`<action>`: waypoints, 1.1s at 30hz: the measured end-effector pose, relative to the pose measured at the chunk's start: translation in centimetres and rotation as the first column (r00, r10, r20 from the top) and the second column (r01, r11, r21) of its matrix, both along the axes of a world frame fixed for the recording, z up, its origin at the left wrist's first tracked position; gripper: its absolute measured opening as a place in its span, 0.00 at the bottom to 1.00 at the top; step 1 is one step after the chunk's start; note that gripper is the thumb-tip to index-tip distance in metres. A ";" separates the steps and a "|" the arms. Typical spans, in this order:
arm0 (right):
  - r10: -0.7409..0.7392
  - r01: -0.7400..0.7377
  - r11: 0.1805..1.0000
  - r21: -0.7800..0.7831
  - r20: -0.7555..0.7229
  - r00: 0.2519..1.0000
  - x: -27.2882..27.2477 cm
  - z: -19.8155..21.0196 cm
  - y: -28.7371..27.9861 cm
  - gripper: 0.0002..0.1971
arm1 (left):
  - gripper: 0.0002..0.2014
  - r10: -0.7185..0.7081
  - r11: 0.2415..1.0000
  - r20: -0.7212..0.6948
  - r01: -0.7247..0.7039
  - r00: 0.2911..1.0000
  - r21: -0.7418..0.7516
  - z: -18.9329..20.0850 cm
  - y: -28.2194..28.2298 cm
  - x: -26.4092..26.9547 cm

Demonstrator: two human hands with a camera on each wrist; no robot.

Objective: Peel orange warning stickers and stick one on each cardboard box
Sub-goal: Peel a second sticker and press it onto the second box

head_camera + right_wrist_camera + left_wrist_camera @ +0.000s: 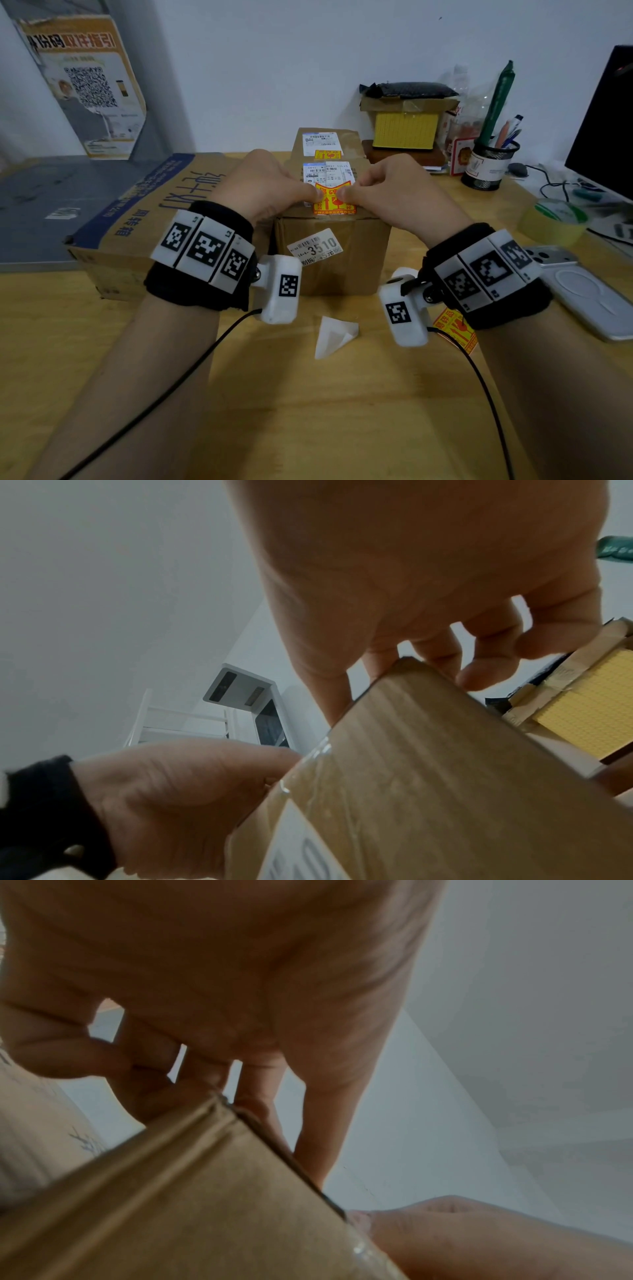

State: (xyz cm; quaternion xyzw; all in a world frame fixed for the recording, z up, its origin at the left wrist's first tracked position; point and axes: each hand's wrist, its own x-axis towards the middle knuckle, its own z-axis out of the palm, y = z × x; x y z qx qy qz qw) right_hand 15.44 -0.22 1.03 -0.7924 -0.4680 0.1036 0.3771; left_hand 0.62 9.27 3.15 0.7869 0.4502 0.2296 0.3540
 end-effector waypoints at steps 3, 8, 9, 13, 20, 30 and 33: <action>-0.008 0.008 1.000 -0.005 -0.002 1.000 -0.1 0.1 -0.1 0.12 | 0.14 -0.001 1.000 -0.021 0.001 1.000 0.012 0.0 0.0 0.0; -0.041 0.041 0.999 -0.020 0.016 0.999 -0.3 0.4 -0.2 0.13 | 0.16 0.007 1.000 -0.037 -0.006 0.999 0.025 0.1 -0.1 0.0; -0.052 0.053 0.998 -0.025 0.025 0.998 -0.4 0.4 -0.3 0.14 | 0.16 0.008 1.000 -0.040 -0.007 0.999 0.029 0.2 -0.2 0.0; -0.131 0.134 0.990 -0.041 0.082 0.988 -0.6 0.4 -0.3 0.19 | 0.16 -0.001 0.999 -0.059 0.003 0.998 0.041 0.2 0.0 0.0; -0.104 0.092 0.992 0.081 0.161 0.982 -0.7 0.7 -0.7 0.17 | 0.13 -0.011 1.000 -0.037 0.012 0.999 0.026 -0.3 0.6 0.0; 0.131 -0.152 0.987 0.053 0.289 0.948 -2.3 0.0 0.0 0.23 | 0.11 0.009 1.000 0.052 -0.008 0.999 -0.022 -0.2 1.2 0.1; 0.099 -0.108 0.994 0.015 0.302 0.948 -2.2 -0.2 0.3 0.21 | 0.11 0.012 1.000 0.040 -0.011 0.999 -0.016 -0.2 1.2 0.1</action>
